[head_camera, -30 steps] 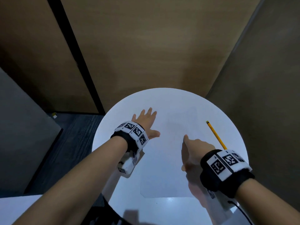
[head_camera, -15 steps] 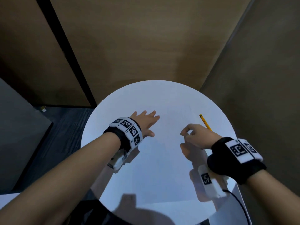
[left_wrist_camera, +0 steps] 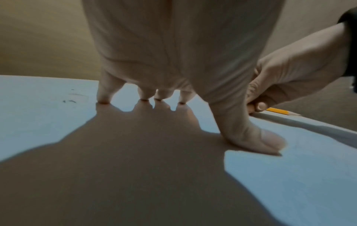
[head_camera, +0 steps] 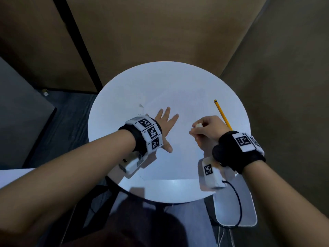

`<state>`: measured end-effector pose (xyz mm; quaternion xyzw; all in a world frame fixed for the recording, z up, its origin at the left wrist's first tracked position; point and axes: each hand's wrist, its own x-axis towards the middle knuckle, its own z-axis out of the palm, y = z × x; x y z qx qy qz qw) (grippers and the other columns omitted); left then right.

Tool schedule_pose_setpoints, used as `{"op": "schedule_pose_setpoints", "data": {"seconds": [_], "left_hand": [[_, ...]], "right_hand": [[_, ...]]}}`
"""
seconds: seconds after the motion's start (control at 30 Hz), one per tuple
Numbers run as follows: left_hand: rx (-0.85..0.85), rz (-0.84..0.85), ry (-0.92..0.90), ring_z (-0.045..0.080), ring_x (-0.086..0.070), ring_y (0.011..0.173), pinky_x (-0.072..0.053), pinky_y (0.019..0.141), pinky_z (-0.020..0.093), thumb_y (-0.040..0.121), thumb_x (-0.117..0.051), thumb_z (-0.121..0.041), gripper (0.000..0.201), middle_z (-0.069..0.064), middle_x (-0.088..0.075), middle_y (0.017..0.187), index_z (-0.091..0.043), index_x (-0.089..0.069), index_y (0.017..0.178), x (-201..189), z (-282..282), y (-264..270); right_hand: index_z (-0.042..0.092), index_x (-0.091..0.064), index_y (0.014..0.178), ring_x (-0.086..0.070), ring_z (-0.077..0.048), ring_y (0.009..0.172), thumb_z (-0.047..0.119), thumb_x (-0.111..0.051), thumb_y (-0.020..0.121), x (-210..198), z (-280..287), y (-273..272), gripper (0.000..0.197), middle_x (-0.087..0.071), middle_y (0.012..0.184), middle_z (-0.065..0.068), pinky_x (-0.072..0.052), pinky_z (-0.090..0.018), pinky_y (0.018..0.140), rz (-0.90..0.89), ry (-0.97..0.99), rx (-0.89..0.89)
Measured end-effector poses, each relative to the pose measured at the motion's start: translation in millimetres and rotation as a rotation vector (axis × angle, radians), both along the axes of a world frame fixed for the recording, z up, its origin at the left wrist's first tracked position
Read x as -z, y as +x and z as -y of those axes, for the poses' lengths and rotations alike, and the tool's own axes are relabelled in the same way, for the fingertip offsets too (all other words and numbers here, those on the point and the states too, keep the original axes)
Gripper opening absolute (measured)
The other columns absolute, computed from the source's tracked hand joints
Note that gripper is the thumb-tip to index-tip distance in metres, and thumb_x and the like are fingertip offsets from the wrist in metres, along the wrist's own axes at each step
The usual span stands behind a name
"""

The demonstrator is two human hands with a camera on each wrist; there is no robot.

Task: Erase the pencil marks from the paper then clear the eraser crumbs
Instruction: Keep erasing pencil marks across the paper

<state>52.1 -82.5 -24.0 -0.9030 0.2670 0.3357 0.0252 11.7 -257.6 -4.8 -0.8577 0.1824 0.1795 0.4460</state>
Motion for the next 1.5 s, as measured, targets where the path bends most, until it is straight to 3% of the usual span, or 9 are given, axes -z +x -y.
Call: {"op": "schedule_pose_setpoints", "data": {"seconds": [0.23, 0.3, 0.37, 0.53, 0.67, 0.8, 1.0, 1.27, 1.5], "left_hand": [[-0.053, 0.033, -0.077, 0.034, -0.013, 0.143, -0.028, 0.106, 0.054, 0.077, -0.074, -0.042, 0.098, 0.016, -0.003, 0.156, -0.016, -0.013, 0.150, -11.7, 1.2, 2.5], [-0.093, 0.138, -0.119, 0.036, -0.039, 0.125, -0.041, 0.089, 0.046, 0.078, -0.075, -0.036, 0.071, 0.017, -0.030, 0.140, -0.009, -0.038, 0.132, -10.4, 4.1, -3.5], [-0.128, 0.218, -0.131, 0.033, -0.046, 0.112, -0.041, 0.079, 0.041, 0.079, -0.075, -0.032, 0.057, 0.014, -0.038, 0.129, -0.005, -0.044, 0.119, -10.9, 7.2, -9.9], [-0.012, 0.142, -0.075, 0.034, -0.036, 0.126, -0.040, 0.095, 0.044, 0.066, -0.082, -0.044, 0.093, 0.015, -0.028, 0.141, -0.004, -0.034, 0.134, -6.9, -0.7, -11.1], [0.004, 0.013, -0.008, 0.031, 0.008, 0.145, -0.018, 0.111, 0.055, 0.064, -0.083, -0.046, 0.133, 0.008, 0.019, 0.157, -0.011, 0.013, 0.150, -3.0, -7.9, -15.5], [-0.004, -0.022, -0.030, 0.036, 0.012, 0.144, -0.019, 0.107, 0.063, 0.064, -0.085, -0.041, 0.132, 0.009, 0.022, 0.156, -0.018, 0.012, 0.151, -8.3, -5.4, -16.8], [0.055, -0.006, -0.032, 0.046, -0.005, 0.141, -0.031, 0.098, 0.064, 0.061, -0.085, -0.044, 0.124, 0.016, 0.007, 0.157, -0.022, -0.004, 0.152, -13.4, -1.9, -22.7], [0.019, -0.097, -0.057, 0.050, 0.021, 0.137, -0.013, 0.101, 0.073, 0.055, -0.086, -0.054, 0.131, 0.015, 0.028, 0.153, -0.044, 0.007, 0.147, -7.8, -5.9, -28.7], [-0.005, -0.063, -0.049, 0.045, 0.023, 0.138, -0.010, 0.098, 0.077, 0.057, -0.087, -0.046, 0.136, 0.011, 0.031, 0.153, -0.041, 0.015, 0.147, -4.2, -5.0, -32.8]], "right_hand": [[0.006, -0.064, 0.110, -0.061, -0.023, 0.083, 0.001, -0.061, 0.087, -9.9, -8.6, 0.6, 0.024, -0.062, 0.096, -0.014, -0.047, -0.024, 0.076, -0.071, 0.074, 0.032], [0.008, -0.062, 0.113, -0.060, -0.022, 0.090, 0.002, -0.062, 0.087, -10.9, -10.9, -0.8, 0.027, -0.060, 0.102, -0.013, -0.045, -0.024, 0.076, -0.068, 0.063, 0.024], [0.009, -0.062, 0.113, -0.057, -0.022, 0.093, 0.003, -0.066, 0.083, -10.1, -11.7, -5.0, 0.030, -0.057, 0.104, -0.009, -0.044, -0.026, 0.075, -0.054, 0.025, -0.007], [0.010, -0.065, 0.081, -0.065, -0.029, 0.088, -0.005, -0.072, 0.074, -1.8, -10.4, -18.3, 0.018, -0.068, 0.096, -0.016, -0.055, -0.037, 0.082, -0.009, 0.074, -0.006], [-0.003, -0.065, 0.100, -0.062, -0.021, 0.072, 0.000, -0.064, 0.085, -4.1, -14.8, -30.9, 0.016, -0.065, 0.085, -0.015, -0.053, -0.024, 0.069, -0.004, 0.203, -0.028], [-0.001, -0.069, 0.090, -0.062, -0.017, 0.063, 0.008, -0.068, 0.082, -6.4, -23.0, -44.9, 0.012, -0.066, 0.068, -0.009, -0.052, -0.028, 0.072, -0.012, 0.066, -0.225], [0.012, -0.069, 0.088, -0.058, -0.009, 0.071, 0.018, -0.068, 0.083, -2.7, -36.0, -58.3, 0.008, -0.064, 0.076, 0.002, -0.043, -0.014, 0.061, 0.019, -0.151, -0.367], [0.013, -0.065, 0.084, -0.054, -0.005, 0.070, 0.017, -0.067, 0.084, -2.3, -39.4, -60.7, 0.004, -0.059, 0.074, 0.009, -0.039, -0.011, 0.061, 0.066, -0.166, -0.369], [0.008, -0.068, 0.086, -0.056, -0.007, 0.071, 0.013, -0.068, 0.083, -6.9, -44.0, -55.2, 0.005, -0.062, 0.078, 0.003, -0.039, -0.011, 0.060, 0.030, -0.187, -0.400]]}}
